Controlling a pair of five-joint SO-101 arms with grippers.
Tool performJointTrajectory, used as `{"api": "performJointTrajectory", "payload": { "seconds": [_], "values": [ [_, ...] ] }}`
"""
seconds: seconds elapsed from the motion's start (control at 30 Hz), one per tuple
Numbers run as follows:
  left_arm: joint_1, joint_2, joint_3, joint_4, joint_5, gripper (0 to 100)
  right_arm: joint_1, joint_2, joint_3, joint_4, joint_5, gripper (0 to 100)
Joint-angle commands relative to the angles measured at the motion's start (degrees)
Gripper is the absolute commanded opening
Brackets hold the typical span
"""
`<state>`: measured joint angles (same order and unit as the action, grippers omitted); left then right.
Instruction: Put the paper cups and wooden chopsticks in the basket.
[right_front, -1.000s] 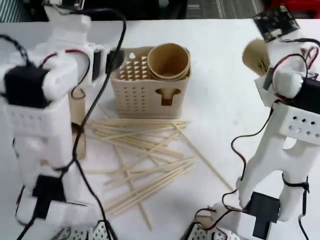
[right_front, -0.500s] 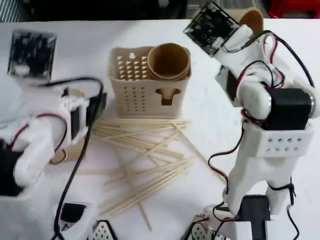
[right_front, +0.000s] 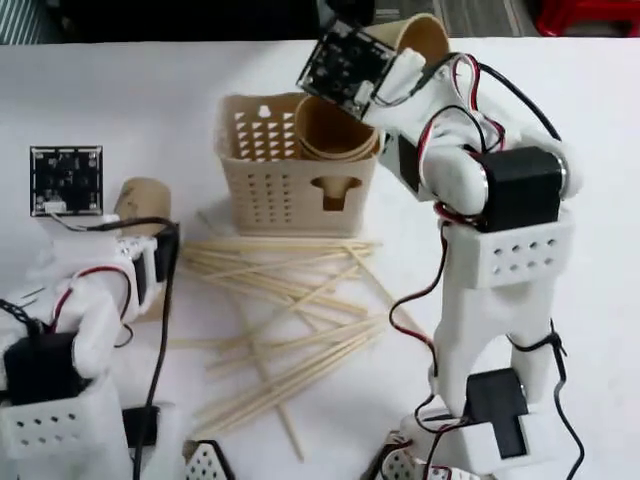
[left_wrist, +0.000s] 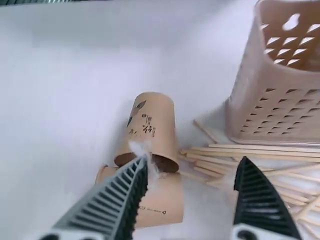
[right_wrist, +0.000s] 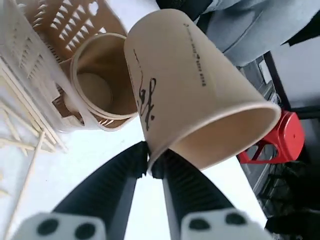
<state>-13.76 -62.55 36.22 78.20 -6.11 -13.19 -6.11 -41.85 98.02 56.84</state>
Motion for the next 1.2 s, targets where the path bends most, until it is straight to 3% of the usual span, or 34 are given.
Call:
{"api": "performJointTrajectory", "payload": {
  "seconds": [0.0, 0.27, 0.43, 0.53, 0.73, 1.17],
  "values": [
    [-1.54, -1.27, 2.37, -2.64, -0.18, 28, -0.57, -2.77, 5.71, 0.57, 3.78, 1.9],
    [-1.19, -1.27, 2.73, -2.37, 0.35, 28, -0.66, -8.31, 16.79, 0.48, 12.40, 2.1],
    [-1.19, -1.27, 2.81, -2.29, 2.99, 28, -1.71, -6.99, 17.41, 0.40, 13.10, 3.2],
    [-1.19, -1.27, 2.90, -2.20, 3.08, 28, -2.51, -6.20, 15.38, 0.40, 12.84, 9.7],
    [-1.19, -1.27, 2.90, -1.76, 3.08, 28, -2.86, -5.67, 9.32, -2.42, 5.36, 23.8],
    [-1.36, -1.27, 2.90, -1.49, 3.08, 28, -9.36, -0.84, 8.26, -12.62, -9.32, 24.5]
  ]
}}
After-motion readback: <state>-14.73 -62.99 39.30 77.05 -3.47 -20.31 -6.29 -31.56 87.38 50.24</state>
